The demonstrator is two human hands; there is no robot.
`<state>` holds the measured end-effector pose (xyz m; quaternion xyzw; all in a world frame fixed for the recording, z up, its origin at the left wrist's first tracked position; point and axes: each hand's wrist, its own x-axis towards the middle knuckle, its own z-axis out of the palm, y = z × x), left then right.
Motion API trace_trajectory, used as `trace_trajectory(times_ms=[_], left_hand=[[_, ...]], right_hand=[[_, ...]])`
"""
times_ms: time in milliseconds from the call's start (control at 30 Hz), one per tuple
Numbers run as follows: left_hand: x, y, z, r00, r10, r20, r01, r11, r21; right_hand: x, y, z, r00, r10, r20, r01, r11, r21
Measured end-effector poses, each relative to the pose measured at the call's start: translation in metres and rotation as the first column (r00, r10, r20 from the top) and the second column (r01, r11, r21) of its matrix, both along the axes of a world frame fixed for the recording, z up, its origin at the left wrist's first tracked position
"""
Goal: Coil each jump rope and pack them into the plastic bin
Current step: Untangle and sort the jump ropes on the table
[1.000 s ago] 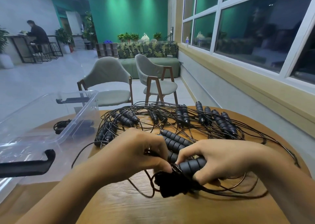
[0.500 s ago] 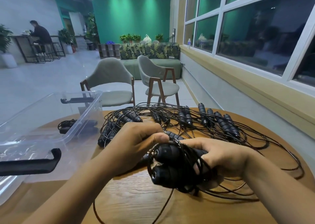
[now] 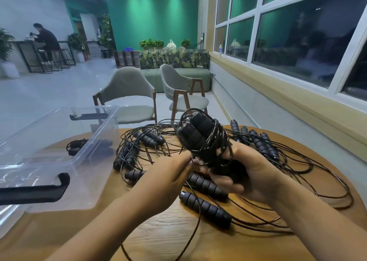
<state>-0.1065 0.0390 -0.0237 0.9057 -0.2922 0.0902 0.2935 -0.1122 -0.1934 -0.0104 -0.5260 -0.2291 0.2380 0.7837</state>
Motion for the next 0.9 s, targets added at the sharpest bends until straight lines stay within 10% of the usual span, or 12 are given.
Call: trace_trajectory(times_ms=[367, 567, 900], left_hand=[[-0.011, -0.005, 0.0, 0.999, -0.025, 0.046, 0.015, 0.975, 0.222], [-0.015, 0.0, 0.007, 0.99, -0.059, 0.131, 0.031, 0.978, 0.206], [-0.009, 0.015, 0.023, 0.96, -0.204, 0.193, 0.195, 0.979, 0.063]], right_hand=[[0.007, -0.007, 0.008, 0.81, -0.516, 0.28, 0.586, 0.742, -0.327], [0.006, -0.013, 0.008, 0.718, -0.4, 0.57, 0.693, 0.485, -0.533], [-0.002, 0.007, -0.001, 0.878, -0.062, 0.474, 0.442, 0.483, -0.756]])
